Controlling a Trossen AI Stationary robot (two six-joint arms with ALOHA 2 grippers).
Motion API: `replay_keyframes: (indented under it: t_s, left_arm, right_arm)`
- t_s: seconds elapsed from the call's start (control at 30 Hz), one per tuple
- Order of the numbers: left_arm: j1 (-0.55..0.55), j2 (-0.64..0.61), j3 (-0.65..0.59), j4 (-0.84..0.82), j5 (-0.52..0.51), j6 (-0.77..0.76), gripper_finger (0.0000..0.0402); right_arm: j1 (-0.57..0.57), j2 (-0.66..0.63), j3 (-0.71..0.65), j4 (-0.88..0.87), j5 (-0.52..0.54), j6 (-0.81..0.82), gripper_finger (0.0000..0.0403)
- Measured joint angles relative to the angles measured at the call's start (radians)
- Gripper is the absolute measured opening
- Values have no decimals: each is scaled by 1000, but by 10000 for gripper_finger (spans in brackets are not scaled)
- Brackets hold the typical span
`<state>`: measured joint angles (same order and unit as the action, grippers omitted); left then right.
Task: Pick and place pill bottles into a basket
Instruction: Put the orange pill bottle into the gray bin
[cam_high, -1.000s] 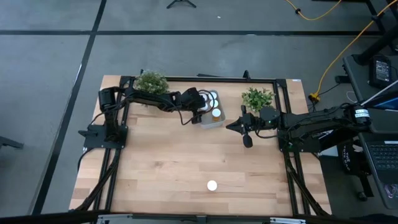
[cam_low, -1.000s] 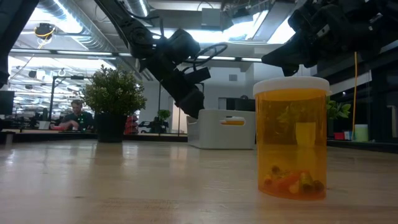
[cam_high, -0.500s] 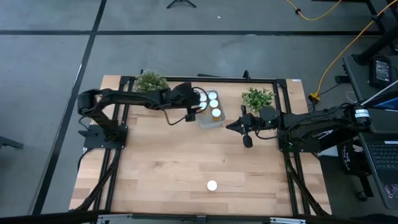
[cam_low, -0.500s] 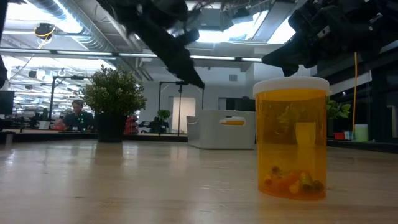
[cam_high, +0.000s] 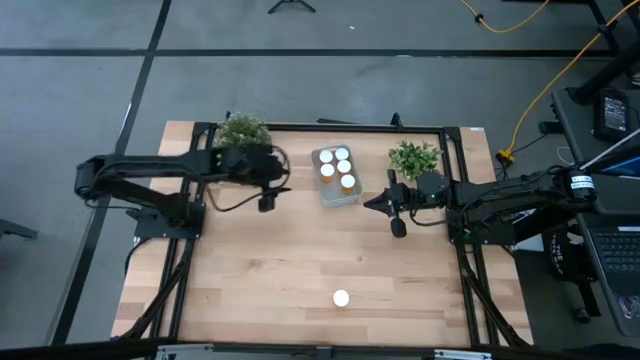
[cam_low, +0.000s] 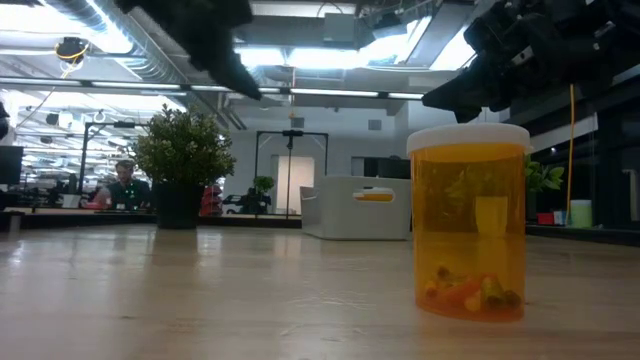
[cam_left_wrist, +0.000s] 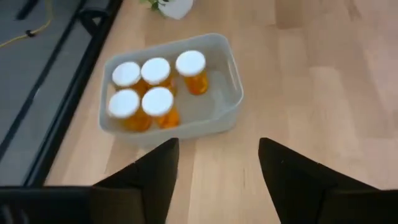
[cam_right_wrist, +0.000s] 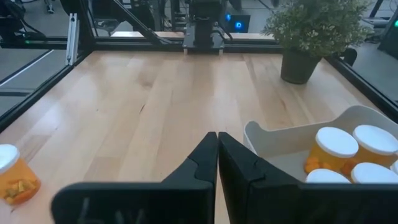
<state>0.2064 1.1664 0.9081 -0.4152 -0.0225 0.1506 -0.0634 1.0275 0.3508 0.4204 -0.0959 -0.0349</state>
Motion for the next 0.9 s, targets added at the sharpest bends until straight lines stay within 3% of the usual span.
replay_keyframes:
  t_s: [0.2, 0.53, 0.8, 0.9]
  left_arm:
    - [-99, -134, -182, 97, -21, -99, 180]
    - [-277, -221, -535, 581, -99, -164, 92]
    - [-376, -223, -563, 636, -160, -157, 21]
    - [-414, -223, -563, 636, -160, -156, 4]
  right_arm:
    - [0, 0, 0, -5, 0, 0, 18]
    - [0, 0, 0, -21, 0, -2, 18]
    - [80, 0, 6, -64, 106, 60, 5]
    - [154, 0, 51, -151, 202, 103, 4]
